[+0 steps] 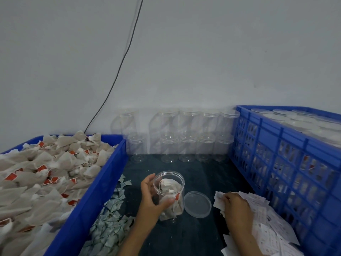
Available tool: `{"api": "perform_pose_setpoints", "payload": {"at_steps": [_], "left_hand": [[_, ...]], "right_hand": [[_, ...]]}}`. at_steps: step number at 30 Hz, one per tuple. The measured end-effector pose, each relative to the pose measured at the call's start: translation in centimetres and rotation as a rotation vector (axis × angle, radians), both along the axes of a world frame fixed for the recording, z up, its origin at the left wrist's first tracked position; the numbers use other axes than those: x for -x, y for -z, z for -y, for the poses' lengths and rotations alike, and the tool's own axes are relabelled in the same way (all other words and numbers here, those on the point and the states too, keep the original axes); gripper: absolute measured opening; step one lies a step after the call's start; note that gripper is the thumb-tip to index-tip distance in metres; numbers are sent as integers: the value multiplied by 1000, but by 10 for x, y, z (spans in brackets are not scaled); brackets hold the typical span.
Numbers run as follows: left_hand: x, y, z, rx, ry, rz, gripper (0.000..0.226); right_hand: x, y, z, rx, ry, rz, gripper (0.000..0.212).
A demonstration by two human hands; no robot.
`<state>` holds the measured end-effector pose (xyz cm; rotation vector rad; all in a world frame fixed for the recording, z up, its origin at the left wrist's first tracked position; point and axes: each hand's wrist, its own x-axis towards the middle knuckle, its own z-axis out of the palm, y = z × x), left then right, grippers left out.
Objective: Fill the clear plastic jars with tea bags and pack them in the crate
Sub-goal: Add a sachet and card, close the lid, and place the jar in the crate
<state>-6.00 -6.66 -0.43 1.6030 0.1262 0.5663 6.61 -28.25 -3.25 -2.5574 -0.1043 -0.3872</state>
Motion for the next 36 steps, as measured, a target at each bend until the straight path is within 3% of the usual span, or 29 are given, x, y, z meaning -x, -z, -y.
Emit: {"api": "perform_pose_setpoints", "payload": {"at_steps": [3,7,10,16,21,28,30,33,36], "left_hand": [[-2,12,8,-96,28,-43,107],[-5,17,9,-113,-6,-36,104],[-6,21,9,-105,-24,-24,97],[-8,28,6,-110,-38,-18,98],[-10,30,6,-110,-46,-26,101],[-8,31,7,-135,-52,-19,102],[-8,31,7,-142,-56,-17,103],[-8,31,7,-146,-56,-13,103],[-9,31,7,-157,-63,-11,102]], "right_hand": [[-1,-2,-1,-81,36,11,18],[0,-7,2,-221,75,120,25],[5,-9,2,-289,60,83,30],[8,-9,4,-282,-28,-105,26],[10,-10,9,-246,9,-65,28],[22,-47,7,-422,49,322,24],[24,-60,8,-326,13,470,24],[23,-64,18,34,-63,707,28],[22,-53,18,289,-185,594,38]]}}
